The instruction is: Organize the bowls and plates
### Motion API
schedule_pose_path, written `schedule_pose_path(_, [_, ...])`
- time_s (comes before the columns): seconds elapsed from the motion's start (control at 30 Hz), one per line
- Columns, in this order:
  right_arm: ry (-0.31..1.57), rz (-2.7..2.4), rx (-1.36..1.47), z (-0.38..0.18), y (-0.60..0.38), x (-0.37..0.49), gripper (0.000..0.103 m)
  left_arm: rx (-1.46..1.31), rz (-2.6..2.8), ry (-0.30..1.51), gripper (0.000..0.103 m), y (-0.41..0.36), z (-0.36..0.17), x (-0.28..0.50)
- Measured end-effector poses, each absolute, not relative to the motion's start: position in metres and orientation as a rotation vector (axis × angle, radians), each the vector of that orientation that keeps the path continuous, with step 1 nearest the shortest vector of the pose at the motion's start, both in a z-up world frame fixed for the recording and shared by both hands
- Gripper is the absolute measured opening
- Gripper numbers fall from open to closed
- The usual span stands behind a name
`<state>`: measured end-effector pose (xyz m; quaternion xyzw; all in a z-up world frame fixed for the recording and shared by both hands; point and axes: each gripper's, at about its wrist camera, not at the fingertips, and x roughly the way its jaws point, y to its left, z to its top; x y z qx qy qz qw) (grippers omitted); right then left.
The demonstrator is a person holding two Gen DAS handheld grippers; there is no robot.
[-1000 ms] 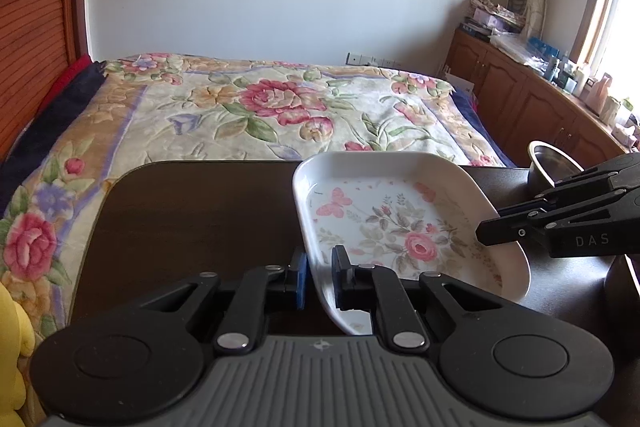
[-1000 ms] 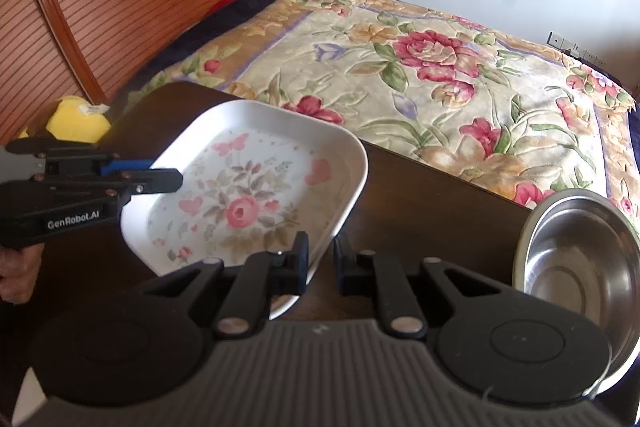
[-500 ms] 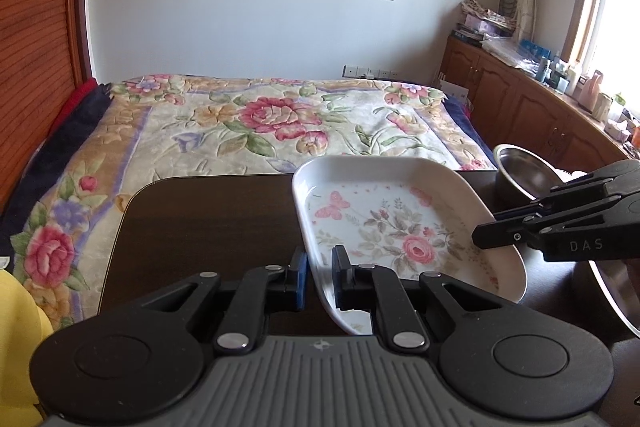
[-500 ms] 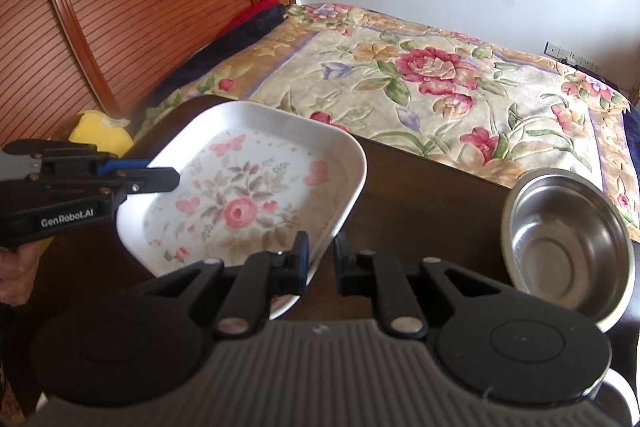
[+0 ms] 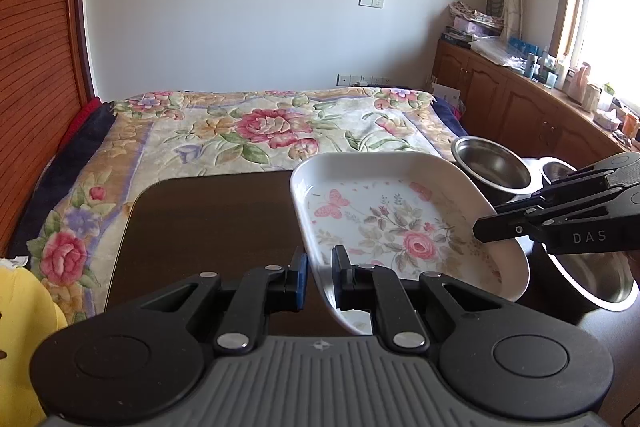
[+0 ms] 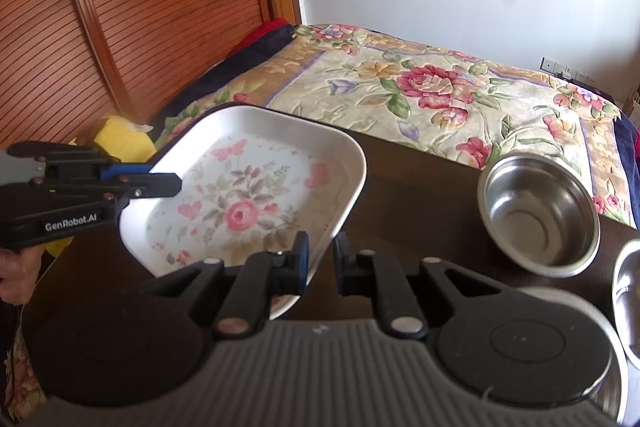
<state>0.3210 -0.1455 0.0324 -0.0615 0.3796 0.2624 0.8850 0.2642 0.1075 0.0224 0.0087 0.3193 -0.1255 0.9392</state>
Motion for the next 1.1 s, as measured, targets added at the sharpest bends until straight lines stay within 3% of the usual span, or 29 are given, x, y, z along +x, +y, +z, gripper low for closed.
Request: schedule_pose_path(1.1, [0.783, 0.589, -0.074, 0.021, -0.177, 0.232, 0.015, 0.011, -0.285, 0.662, 0.014, 0.093, 0.004, 0.159])
